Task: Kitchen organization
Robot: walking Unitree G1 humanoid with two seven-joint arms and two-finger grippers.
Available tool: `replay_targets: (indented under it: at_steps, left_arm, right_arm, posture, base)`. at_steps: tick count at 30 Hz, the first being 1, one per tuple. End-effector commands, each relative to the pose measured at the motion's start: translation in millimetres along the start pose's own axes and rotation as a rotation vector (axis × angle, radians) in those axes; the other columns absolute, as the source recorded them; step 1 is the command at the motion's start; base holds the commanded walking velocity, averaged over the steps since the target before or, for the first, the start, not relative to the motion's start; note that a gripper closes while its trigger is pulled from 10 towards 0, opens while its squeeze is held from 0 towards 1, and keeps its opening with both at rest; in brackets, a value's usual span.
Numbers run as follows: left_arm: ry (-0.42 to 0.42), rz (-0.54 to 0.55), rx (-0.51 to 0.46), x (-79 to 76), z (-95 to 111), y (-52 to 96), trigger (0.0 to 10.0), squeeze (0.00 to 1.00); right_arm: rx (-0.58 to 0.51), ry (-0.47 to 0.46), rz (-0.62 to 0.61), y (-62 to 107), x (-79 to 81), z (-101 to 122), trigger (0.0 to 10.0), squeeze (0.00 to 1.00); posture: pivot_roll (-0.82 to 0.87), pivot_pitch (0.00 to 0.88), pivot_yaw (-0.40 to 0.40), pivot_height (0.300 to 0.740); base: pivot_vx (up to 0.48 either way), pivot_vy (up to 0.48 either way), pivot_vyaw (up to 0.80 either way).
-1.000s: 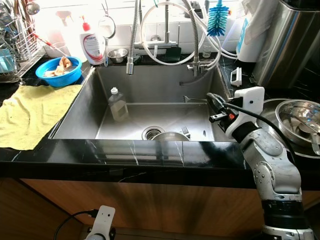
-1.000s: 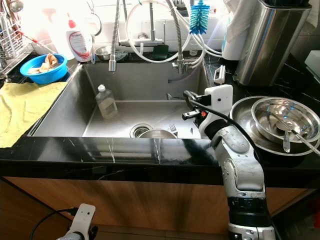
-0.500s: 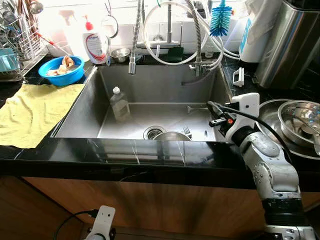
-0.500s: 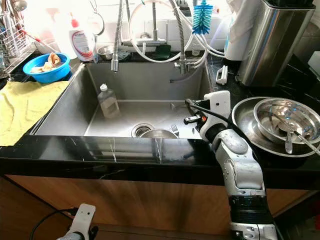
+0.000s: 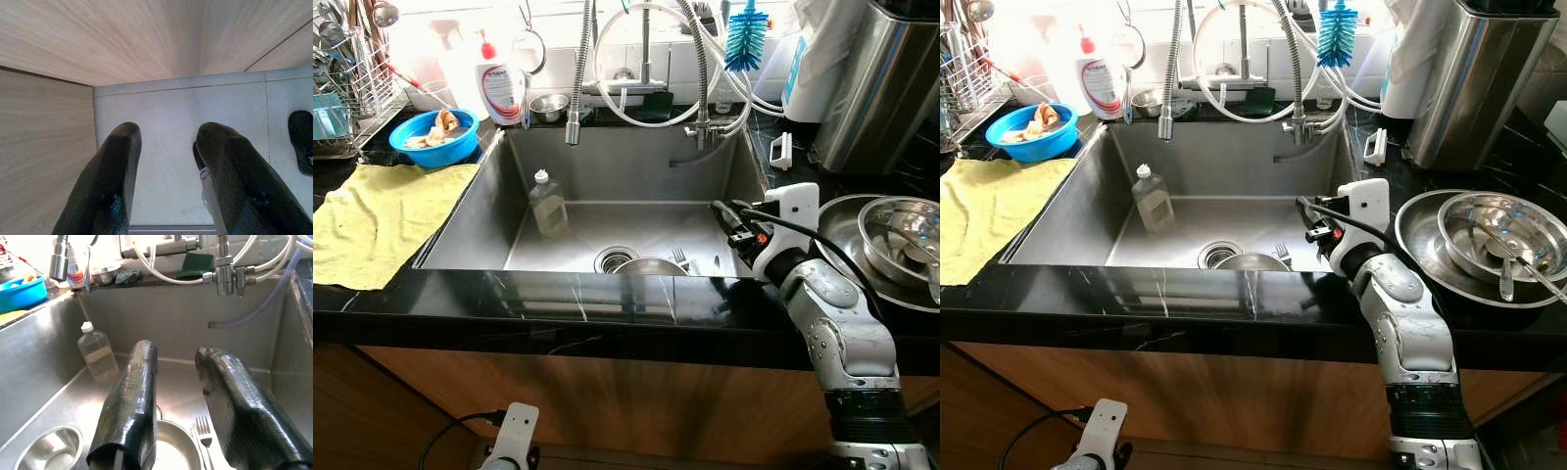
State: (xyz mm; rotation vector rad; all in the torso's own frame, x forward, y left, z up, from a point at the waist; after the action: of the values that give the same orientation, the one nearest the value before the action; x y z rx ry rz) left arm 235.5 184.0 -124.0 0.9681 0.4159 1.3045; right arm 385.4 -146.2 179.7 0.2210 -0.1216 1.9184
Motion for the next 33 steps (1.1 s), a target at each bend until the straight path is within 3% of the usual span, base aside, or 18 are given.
replay_targets:
  at_steps: [1, 2, 13, 14, 15, 16, 22, 23, 24, 27, 33]
  left_arm:
    - [-0.006, -0.001, 0.017, 2.4, -6.6, 1.0, 10.0, 0.0]
    - [-0.005, -0.001, 0.017, 2.5, -6.5, 1.0, 10.0, 0.0]
    - [-0.005, 0.0, 0.017, 2.7, -6.4, 1.0, 10.0, 0.0]
    - [-0.007, 0.0, 0.017, 2.8, -6.3, 1.0, 10.0, 0.0]
    - [-0.009, 0.0, 0.016, 3.0, -6.3, 0.9, 10.0, 0.0]
    - [-0.009, 0.0, 0.016, 2.9, -6.2, 0.9, 10.0, 0.0]
    - [-0.009, 0.001, 0.016, 3.1, -6.1, 0.9, 10.0, 0.0]
    - [-0.011, -0.001, 0.015, 3.0, -5.8, 0.9, 10.0, 0.0]
    - [-0.016, -0.004, 0.014, 2.7, -5.2, 0.7, 10.0, 0.0]
    - [-0.017, -0.005, 0.013, 2.5, -4.8, 0.7, 10.0, 0.0]
    - [-0.014, -0.001, 0.014, 3.1, -5.5, 0.8, 10.0, 0.0]
  right_arm:
    - [-0.049, 0.041, 0.011, -0.3, 7.9, 12.3, 10.0, 1.0]
    - [-0.058, 0.056, 0.006, -0.2, 8.2, 14.6, 10.0, 0.58]
    - [-0.088, 0.078, -0.001, 0.5, 10.5, 21.5, 10.0, 0.58]
    - [-0.164, 0.189, -0.036, 11.4, 15.8, 41.6, 10.0, 0.0]
    - [-0.289, 0.309, -0.09, 33.0, 24.9, 70.2, 10.0, 0.14]
    - [-0.35, 0.318, -0.131, 44.8, 23.7, 82.1, 10.0, 1.0]
    - [-0.369, 0.313, -0.159, 49.1, 20.8, 86.0, 10.0, 1.0]
    - [-0.387, 0.33, -0.206, 57.4, 15.0, 89.4, 10.0, 0.0]
    - [-0.405, 0.347, -0.271, 68.6, 6.6, 91.1, 10.0, 0.0]
    - [-0.394, 0.352, -0.296, 70.0, 1.8, 86.2, 10.0, 0.0]
    - [-0.446, 0.405, -0.351, 77.4, 9.6, 90.4, 10.0, 0.0]
  posture:
    - [-0.19, 0.0, 0.071, 0.74]
    - [-0.19, 0.0, 0.07, 0.74]
    - [-0.19, 0.0, 0.071, 0.74]
    - [-0.2, 0.0, 0.071, 0.74]
    - [-0.2, 0.0, 0.07, 0.74]
    - [-0.2, 0.0, 0.07, 0.74]
    - [-0.2, 0.0, 0.069, 0.74]
    - [-0.21, 0.0, 0.073, 0.74]
    - [-0.21, 0.0, 0.074, 0.74]
    - [-0.21, 0.0, 0.071, 0.74]
    - [-0.2, 0.0, 0.069, 0.74]
  base:
    - [0.0, 0.0, 0.0]
    - [0.0, 0.0, 0.0]
    - [0.0, 0.0, 0.0]
    - [0.0, 0.0, 0.0]
    - [0.0, 0.0, 0.0]
    - [0.0, 0.0, 0.0]
    - [0.0, 0.0, 0.0]
    - [0.0, 0.0, 0.0]
    - [0.0, 0.0, 0.0]
    - [0.0, 0.0, 0.0]
    - [0.0, 0.0, 0.0]
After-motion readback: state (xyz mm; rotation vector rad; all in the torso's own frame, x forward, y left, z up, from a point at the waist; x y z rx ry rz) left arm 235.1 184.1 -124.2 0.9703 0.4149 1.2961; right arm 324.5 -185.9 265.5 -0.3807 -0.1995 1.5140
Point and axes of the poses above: a point about 5 cm out from each wrist's last joint towards the gripper, its own y axis pointing back from the gripper into the wrist, its own z axis along the axis of the wrist's last joint, x = y × z, the point moved 6 cm from there along -y, pointing out of the wrist towards the gripper, and after that the axes turned 9 degrees about -y, right-handed, at the moved point
